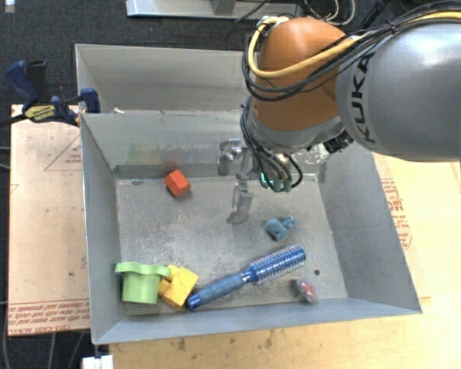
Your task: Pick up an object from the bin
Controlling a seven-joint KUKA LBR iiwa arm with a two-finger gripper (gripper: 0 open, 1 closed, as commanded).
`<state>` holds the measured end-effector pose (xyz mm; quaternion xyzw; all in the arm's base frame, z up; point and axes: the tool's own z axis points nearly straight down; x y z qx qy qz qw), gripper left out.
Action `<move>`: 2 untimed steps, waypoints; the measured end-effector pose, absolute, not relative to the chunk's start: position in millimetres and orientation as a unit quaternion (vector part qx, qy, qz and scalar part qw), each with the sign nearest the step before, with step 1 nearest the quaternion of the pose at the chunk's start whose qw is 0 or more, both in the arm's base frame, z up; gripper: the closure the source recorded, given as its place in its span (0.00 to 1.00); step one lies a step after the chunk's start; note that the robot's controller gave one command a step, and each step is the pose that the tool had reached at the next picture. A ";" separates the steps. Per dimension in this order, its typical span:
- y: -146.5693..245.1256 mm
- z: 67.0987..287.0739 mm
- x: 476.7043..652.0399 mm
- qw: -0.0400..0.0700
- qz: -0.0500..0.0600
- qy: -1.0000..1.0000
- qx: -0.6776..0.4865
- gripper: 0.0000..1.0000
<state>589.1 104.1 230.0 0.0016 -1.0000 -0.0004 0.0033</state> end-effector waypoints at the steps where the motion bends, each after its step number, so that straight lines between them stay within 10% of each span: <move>1: 93.6 193.3 533.5 0.003 0.000 -0.999 -0.046 0.00; 2: 62.2 69.2 487.9 -0.005 -0.001 -0.997 0.077 0.00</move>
Offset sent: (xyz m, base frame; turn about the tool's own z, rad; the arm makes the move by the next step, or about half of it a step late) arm -0.0537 -0.0107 -0.0343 0.0974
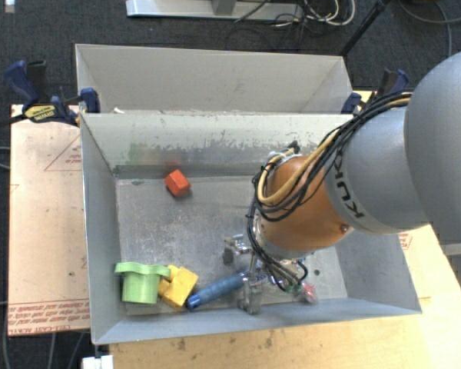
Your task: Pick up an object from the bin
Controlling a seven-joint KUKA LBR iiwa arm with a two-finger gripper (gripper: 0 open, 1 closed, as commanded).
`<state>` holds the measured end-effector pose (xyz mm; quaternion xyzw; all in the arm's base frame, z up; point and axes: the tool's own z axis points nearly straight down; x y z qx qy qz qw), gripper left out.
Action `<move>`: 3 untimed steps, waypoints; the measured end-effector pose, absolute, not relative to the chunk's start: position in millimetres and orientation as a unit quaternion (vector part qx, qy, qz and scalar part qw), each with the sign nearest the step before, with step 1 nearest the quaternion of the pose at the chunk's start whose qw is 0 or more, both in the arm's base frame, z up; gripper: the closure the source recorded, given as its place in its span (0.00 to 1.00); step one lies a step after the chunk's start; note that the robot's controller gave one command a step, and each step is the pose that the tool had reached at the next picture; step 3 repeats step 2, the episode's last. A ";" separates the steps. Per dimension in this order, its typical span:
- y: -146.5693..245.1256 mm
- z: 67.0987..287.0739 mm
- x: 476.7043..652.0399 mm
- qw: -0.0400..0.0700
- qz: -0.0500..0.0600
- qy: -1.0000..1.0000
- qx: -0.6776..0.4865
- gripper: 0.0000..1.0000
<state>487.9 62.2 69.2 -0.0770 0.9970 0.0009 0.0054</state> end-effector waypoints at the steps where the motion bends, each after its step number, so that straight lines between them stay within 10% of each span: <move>1: 62.7 70.0 486.0 0.001 0.001 0.997 -0.078 1.00; 2: 58.3 218.1 498.4 0.004 0.001 0.998 -0.062 1.00; 3: 58.3 218.1 498.4 0.004 0.001 0.998 -0.062 1.00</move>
Offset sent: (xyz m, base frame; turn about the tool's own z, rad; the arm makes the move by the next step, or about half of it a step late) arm 0.0000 0.0000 0.0000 0.0000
